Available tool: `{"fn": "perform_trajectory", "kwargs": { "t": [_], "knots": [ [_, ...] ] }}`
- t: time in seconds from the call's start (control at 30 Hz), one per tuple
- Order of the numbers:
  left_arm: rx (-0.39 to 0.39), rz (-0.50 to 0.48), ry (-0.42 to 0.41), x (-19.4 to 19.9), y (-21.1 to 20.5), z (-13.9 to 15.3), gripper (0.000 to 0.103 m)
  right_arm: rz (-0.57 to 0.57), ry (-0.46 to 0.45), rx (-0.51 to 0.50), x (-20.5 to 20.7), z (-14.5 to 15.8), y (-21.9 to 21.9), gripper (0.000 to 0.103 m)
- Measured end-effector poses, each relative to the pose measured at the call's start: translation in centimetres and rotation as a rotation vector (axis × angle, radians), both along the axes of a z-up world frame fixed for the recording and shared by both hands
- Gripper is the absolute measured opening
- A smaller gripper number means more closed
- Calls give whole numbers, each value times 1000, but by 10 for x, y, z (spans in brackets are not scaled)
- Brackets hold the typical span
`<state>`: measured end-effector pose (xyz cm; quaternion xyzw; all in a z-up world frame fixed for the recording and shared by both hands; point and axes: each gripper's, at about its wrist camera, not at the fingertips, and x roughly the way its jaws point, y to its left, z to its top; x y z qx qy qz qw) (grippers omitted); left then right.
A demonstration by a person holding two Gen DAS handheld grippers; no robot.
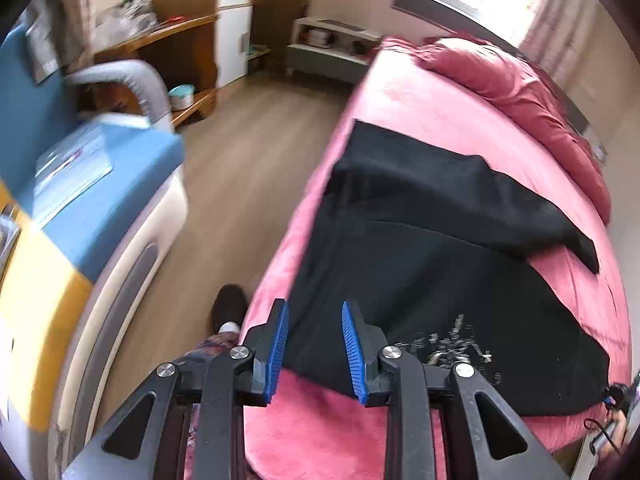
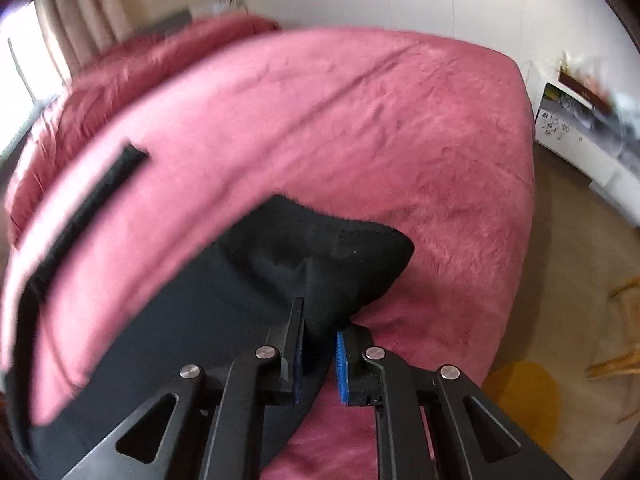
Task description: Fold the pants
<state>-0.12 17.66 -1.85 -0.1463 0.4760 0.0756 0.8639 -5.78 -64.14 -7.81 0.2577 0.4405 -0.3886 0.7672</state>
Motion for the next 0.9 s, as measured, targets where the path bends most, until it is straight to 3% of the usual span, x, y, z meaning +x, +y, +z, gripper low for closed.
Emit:
{"fn": "perform_trajectory", "kwargs": {
  "t": [0.1,0.17,0.33,0.47,0.6,0.8,0.9],
  "knots": [
    [-14,-49,-2,12,-15,-3,30,-13,13,-9,-7,1,3,49],
    [-37,-78,1,21,-24,-5,31,-25,8,-8,-13,5,5,60],
    [-86,-133,2,53,-43,-5,33,12,-12,-98,-19,32,32,60],
    [-109,-146,-1,87,-50,-6,34,137,-59,-101,3,46,71,61],
    [-145,-135,26,125,-45,-12,34,337,-107,-35,40,48,130,62],
    [-157,-80,74,184,-25,-27,35,649,-105,43,93,34,230,63],
    [-156,-48,94,215,-14,-35,40,740,-101,77,110,26,266,63]
  ]
}}
